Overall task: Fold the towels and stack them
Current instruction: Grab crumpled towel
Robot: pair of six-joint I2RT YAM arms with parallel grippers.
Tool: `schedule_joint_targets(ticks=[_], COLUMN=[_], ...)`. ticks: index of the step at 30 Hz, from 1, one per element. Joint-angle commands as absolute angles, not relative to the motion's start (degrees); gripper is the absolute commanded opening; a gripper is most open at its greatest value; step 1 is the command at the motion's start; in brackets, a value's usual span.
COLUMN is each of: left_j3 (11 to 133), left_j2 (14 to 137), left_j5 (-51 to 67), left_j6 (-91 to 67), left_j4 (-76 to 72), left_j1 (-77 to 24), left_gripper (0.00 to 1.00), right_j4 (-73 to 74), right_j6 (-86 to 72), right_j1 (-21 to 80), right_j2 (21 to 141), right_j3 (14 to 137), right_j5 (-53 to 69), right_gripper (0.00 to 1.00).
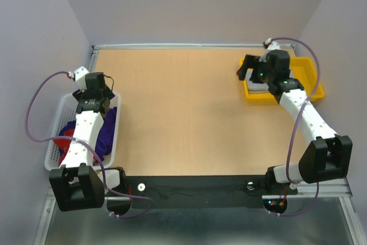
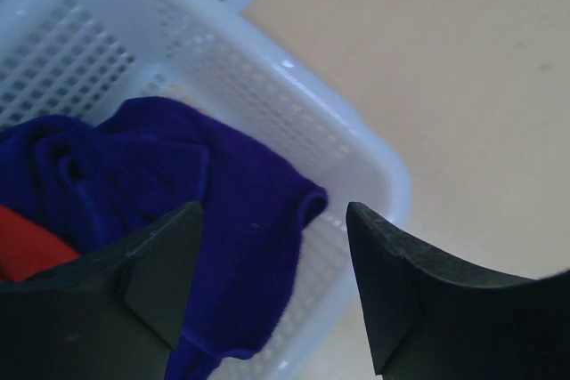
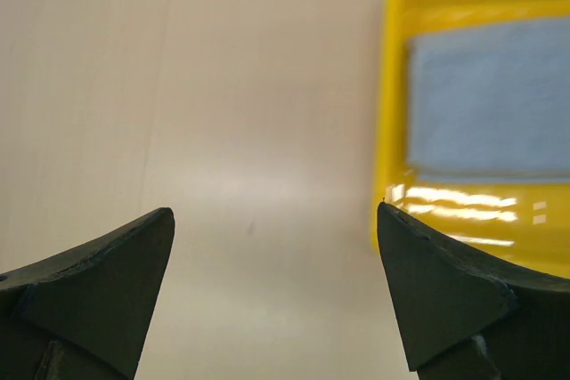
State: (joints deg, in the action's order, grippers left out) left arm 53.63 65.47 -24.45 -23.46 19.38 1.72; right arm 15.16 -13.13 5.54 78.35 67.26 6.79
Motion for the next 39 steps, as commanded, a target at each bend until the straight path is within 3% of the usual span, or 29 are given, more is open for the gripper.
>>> schedule_joint_targets(ticks=[1,6,22,26,27,29,30,32,39], left_j3=[50.8,49.6,48.5,47.7,47.8,48.3,48.8,49.5,55.5], left_j2=[64.8,64.7,83.7,87.1,88.8,90.3,91.0,89.7,79.7], left_j5=[-28.6,-29.4,-21.1,-19.9,-19.8,-19.9,-20.0,-20.6,-25.0], left_j6=[-25.8,-26.7,-24.3,-24.3,-24.1,-23.8,-23.6,-22.9,-22.0], left_j4=[24.1,23.0,15.4,12.9,12.7,12.9,13.2,13.8,17.6], left_j1=[10.1,15.1,15.1,15.2,15.2,15.2,15.2,15.2,13.9], left_gripper=[0.73,0.71,0.63,0.52,0.41,0.32,0.13,0.0,0.0], right_j4=[16.4,16.3,16.3,16.3,16.3,16.3,16.3,16.3,16.3], right_j6=[-14.9,-14.1,-13.4,-13.4,-13.6,-13.5,-13.5,-13.4,-13.3], right_j1=[12.9,16.3,18.3,18.4,18.3,18.3,18.3,18.3,18.3], right_j2=[77.3,77.0,78.9,79.8,80.2,80.5,80.7,80.6,80.4], right_j3=[64.1,60.8,59.6,59.7,59.5,59.2,59.2,58.7,59.0], right_j5=[12.6,13.4,13.4,13.5,13.8,14.0,14.0,14.0,13.6], right_gripper=[1.0,1.0,1.0,1.0,1.0,1.0,1.0,1.0,1.0])
